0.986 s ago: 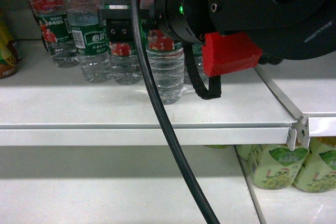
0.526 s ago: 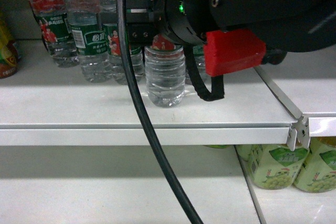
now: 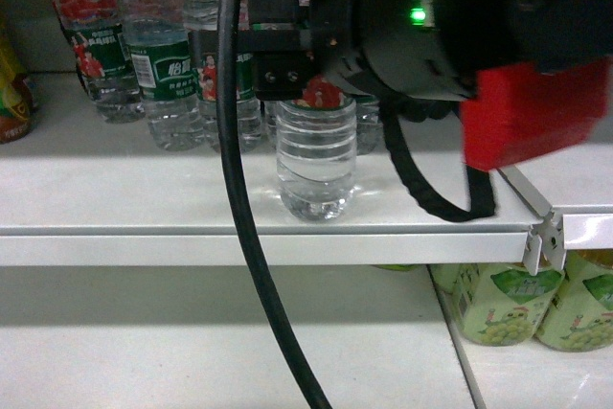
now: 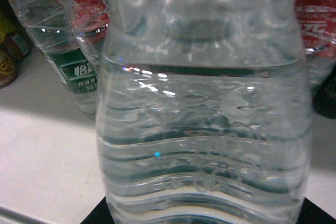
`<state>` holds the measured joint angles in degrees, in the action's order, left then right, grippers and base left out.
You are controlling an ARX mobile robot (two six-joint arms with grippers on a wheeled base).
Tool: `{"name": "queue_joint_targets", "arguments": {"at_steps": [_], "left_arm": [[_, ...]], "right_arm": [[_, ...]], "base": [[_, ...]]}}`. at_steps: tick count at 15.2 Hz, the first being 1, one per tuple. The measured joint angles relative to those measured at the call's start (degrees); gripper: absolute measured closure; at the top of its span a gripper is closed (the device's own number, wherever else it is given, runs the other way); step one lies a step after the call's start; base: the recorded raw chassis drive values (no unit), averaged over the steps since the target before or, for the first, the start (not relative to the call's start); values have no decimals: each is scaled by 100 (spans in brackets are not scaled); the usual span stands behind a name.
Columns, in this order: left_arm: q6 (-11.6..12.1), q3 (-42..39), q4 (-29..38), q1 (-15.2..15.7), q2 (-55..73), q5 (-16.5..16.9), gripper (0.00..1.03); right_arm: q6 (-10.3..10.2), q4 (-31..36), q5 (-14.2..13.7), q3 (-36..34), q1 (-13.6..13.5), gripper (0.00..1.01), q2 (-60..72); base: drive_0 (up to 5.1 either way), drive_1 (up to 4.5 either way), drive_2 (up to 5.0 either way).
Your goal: Move water from second to third shelf
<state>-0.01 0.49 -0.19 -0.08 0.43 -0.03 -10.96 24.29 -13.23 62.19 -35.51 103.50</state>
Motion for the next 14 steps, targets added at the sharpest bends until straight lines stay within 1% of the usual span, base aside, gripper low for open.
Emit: {"name": "queue_joint_targets", "arguments": {"at_steps": [7,9,10,11,12,14], "left_arm": [[0,2,-2,0,0,0,5],[0,2,-2,0,0,0,5],[0,2,0,0,0,0,5],[0,0,-2,0,0,0,5],[0,0,0,0,0,-2,5],[0,0,0,0,0,-2,5]], "right_arm": [[-11,72,225,-750,166,59,-671],[-11,144,317,-1285,363,59,-1252],[9,219,426,-1716,544,59,-1709],[96,190,605,-2345,841,59,-2245],[192,238,605,-2542,903,59,-2411],[509,192,529,-2966,1054,59,-3064]], "base": [[0,0,0],[0,0,0],[0,0,0],[0,0,0],[0,0,0],[0,0,0]]}}
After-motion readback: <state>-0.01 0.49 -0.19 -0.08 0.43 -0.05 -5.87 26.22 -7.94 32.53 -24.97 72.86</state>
